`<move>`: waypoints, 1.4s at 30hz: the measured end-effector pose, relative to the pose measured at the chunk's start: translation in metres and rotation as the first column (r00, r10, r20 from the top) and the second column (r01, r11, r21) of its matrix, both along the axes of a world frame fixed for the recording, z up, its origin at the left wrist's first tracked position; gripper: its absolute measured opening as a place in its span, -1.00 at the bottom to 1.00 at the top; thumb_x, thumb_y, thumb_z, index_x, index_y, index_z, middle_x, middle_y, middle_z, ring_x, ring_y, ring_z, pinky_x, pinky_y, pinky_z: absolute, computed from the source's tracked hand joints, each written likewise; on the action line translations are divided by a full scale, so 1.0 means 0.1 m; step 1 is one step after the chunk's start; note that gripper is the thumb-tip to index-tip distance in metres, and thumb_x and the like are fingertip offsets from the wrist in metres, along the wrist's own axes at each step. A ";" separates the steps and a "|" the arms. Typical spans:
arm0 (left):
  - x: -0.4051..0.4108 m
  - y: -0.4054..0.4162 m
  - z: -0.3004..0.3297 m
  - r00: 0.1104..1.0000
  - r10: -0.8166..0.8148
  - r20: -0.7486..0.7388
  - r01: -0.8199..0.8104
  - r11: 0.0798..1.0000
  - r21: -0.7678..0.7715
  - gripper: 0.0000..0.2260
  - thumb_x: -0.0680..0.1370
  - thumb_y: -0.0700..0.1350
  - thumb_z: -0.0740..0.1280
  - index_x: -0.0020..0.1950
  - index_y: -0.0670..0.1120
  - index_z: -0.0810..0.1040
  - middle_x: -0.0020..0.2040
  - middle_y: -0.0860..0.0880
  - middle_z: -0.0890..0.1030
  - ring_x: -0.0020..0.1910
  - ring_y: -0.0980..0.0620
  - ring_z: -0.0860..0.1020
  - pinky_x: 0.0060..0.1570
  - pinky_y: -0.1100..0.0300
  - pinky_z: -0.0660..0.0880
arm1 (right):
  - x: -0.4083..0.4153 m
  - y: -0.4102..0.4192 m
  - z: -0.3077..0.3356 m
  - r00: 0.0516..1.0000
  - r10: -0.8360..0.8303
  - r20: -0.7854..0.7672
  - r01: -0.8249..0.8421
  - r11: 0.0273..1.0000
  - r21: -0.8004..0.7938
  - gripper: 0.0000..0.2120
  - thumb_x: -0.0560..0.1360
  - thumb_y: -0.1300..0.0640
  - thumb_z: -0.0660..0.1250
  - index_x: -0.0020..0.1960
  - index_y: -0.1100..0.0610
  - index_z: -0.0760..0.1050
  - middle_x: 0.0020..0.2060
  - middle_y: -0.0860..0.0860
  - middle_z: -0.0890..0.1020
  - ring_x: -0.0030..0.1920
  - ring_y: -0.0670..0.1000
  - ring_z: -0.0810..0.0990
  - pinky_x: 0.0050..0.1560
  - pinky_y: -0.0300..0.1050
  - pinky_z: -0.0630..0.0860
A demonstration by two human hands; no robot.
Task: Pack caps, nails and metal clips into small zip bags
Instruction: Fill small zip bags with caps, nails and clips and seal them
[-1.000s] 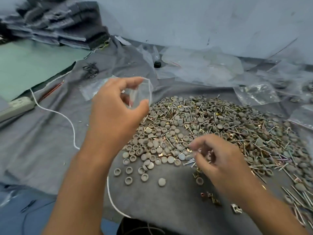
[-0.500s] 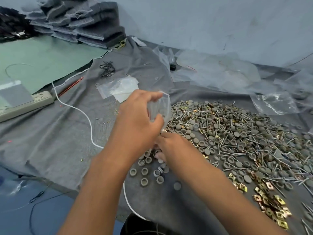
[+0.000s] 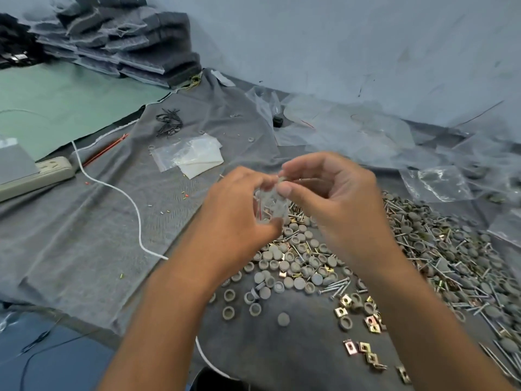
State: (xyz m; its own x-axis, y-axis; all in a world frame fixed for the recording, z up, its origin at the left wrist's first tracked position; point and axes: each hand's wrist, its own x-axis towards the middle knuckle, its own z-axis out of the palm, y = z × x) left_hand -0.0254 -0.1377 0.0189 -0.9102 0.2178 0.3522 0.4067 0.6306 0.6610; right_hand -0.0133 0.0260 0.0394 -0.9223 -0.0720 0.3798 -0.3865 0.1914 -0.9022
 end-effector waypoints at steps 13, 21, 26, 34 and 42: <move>-0.03 -0.07 -0.03 1.000 0.030 0.000 -0.030 0.999 0.039 -0.62 0.43 0.00 0.49 0.23 0.10 0.59 0.02 0.24 0.48 -0.14 0.38 0.47 -0.12 0.57 0.31 | 0.01 -0.08 -0.04 0.927 -0.107 -0.359 0.297 0.794 0.531 -0.83 0.49 0.13 0.53 0.06 -0.01 0.66 -0.10 -0.15 0.68 -0.07 -0.24 0.59 -0.01 -0.43 0.41; -0.05 -0.07 -0.01 0.999 0.042 -0.008 -0.041 0.997 0.068 -0.57 0.41 -0.09 0.53 0.27 0.05 0.60 0.07 0.18 0.53 -0.21 0.23 0.52 -0.13 0.54 0.36 | 0.24 0.04 -0.40 0.992 -0.116 0.039 0.057 0.722 0.689 -0.88 0.51 -0.04 0.43 0.02 -0.16 0.54 -0.09 -0.28 0.55 -0.12 -0.24 0.56 -0.08 -0.22 0.56; -0.04 -0.04 -0.01 0.999 0.044 -0.004 -0.044 0.998 0.055 -0.56 0.42 -0.09 0.53 0.29 0.05 0.59 0.07 0.19 0.52 -0.19 0.20 0.52 -0.13 0.55 0.35 | 0.38 -0.11 -0.85 0.989 0.010 0.147 -0.132 0.507 0.852 -0.67 0.58 -0.08 0.38 0.33 -0.19 0.48 0.17 -0.22 0.40 0.02 -0.13 0.51 0.04 -0.18 0.50; -0.05 -0.06 -0.02 0.999 0.047 -0.010 -0.046 0.998 0.047 -0.56 0.43 -0.08 0.52 0.30 0.04 0.59 0.07 0.18 0.52 -0.19 0.18 0.52 -0.13 0.54 0.35 | 0.32 -0.06 -0.93 0.987 -0.001 0.159 -0.130 0.571 0.811 -0.67 0.51 0.20 0.48 0.10 -0.17 0.51 0.08 -0.23 0.35 -0.03 -0.20 0.49 -0.02 -0.18 0.55; -0.03 -0.04 -0.01 0.999 0.033 -0.009 -0.033 0.998 0.045 -0.58 0.44 -0.07 0.52 0.29 0.06 0.59 0.06 0.19 0.52 -0.16 0.19 0.52 -0.14 0.55 0.35 | 0.24 0.18 -0.71 0.918 -0.172 0.358 -0.022 0.877 0.480 -0.86 0.54 0.09 0.47 -0.05 -0.16 0.64 -0.13 -0.19 0.68 -0.13 -0.21 0.65 -0.13 -0.31 0.58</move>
State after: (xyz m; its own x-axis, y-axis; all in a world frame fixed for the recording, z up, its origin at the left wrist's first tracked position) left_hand -0.0287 -0.1416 0.0176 -0.9133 0.1713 0.3695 0.3923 0.6134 0.6854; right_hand 0.0104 0.0442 -0.0318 -0.9954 -0.0745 -0.0602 -0.0013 0.6391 -0.7691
